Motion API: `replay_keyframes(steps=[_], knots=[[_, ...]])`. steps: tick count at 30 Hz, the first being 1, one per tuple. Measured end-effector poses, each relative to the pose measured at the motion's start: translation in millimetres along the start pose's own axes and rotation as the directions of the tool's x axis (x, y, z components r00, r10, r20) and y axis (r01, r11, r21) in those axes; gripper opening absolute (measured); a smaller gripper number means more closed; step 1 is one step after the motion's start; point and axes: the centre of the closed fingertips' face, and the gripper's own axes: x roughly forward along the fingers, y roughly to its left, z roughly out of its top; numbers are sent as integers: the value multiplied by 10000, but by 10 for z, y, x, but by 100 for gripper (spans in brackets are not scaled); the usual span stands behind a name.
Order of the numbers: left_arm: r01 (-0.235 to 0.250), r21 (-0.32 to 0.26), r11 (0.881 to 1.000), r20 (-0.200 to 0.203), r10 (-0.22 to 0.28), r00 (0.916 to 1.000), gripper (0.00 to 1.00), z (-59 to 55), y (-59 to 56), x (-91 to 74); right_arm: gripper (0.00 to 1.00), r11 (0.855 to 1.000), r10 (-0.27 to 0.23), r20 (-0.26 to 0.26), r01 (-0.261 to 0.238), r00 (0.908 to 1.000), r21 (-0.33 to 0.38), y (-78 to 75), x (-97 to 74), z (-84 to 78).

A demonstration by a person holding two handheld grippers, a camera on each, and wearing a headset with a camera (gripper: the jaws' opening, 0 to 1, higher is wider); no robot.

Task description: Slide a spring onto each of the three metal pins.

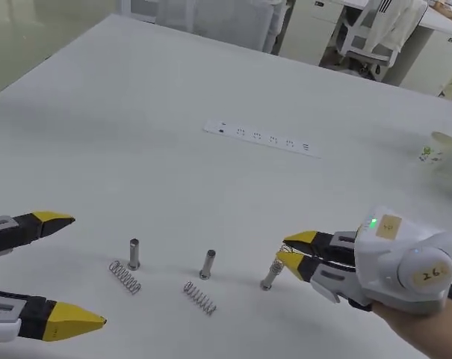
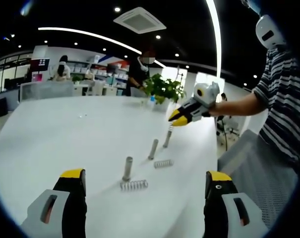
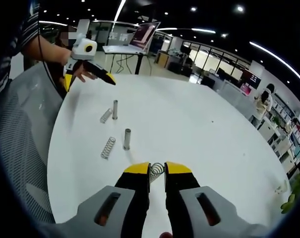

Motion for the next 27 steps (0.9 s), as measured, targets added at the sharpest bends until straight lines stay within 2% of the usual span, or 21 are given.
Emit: replay_keyframes(steps=[19,27], knots=[[-16,43,10000,-13,16,10000,97,19,4,16,8,9986,531,-784,-533,9955,-15,125,176,-261],[-53,28,10000,-27,53,10000,96,5,4,0,9,9980,614,-815,-602,9948,167,156,204,-300]])
